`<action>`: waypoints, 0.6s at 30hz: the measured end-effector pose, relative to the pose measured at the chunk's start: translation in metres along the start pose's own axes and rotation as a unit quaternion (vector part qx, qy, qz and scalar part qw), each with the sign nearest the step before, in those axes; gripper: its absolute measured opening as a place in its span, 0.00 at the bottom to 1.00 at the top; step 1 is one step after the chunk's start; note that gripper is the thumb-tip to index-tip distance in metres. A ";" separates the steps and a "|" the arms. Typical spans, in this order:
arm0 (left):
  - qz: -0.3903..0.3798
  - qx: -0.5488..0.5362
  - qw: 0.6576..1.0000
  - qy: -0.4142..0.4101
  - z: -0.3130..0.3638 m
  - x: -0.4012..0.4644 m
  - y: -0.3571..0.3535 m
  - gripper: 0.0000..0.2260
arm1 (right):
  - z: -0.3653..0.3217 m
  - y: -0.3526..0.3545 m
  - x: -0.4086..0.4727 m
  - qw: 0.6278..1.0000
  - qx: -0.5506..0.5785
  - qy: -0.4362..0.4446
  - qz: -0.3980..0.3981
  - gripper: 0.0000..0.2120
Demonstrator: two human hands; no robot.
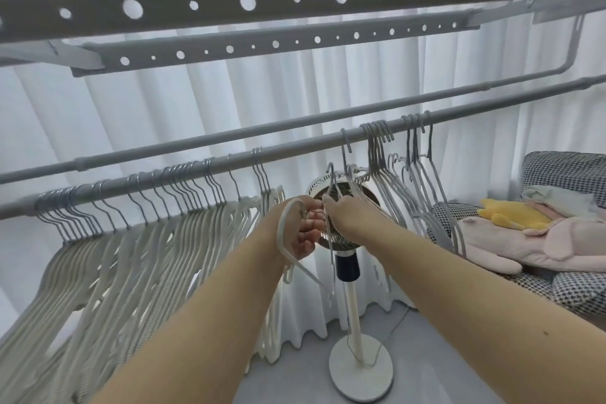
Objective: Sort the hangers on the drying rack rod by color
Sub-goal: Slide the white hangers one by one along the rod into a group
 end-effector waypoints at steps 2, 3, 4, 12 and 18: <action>0.004 0.028 0.999 -0.020 -0.001 -0.011 0.005 0.11 | 0.005 -0.005 0.002 0.997 0.056 -0.051 -0.009 0.30; 0.001 0.038 0.999 -0.031 -0.002 -0.016 0.006 0.10 | 0.009 -0.008 0.005 0.991 0.112 -0.069 -0.013 0.32; -0.002 0.048 0.998 -0.040 -0.003 -0.021 0.007 0.09 | 0.011 -0.011 0.007 0.983 0.169 -0.072 -0.017 0.31; 0.163 0.071 0.952 -0.250 -0.005 -0.020 0.037 0.13 | 0.027 -0.016 0.011 0.896 0.432 -0.076 0.069 0.19; 0.334 0.458 0.768 -0.299 -0.027 0.003 0.046 0.28 | 0.035 -0.017 0.013 0.889 0.407 -0.129 0.164 0.19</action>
Point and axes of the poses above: each hand's wrist, its own x-axis towards the middle knuckle, its own y-axis out of the back of the hand, z = x × y, the point moved 2 cm from there along x, towards the middle knuckle, and after that the axes turned 4 degrees about y, right-handed, at the moved point
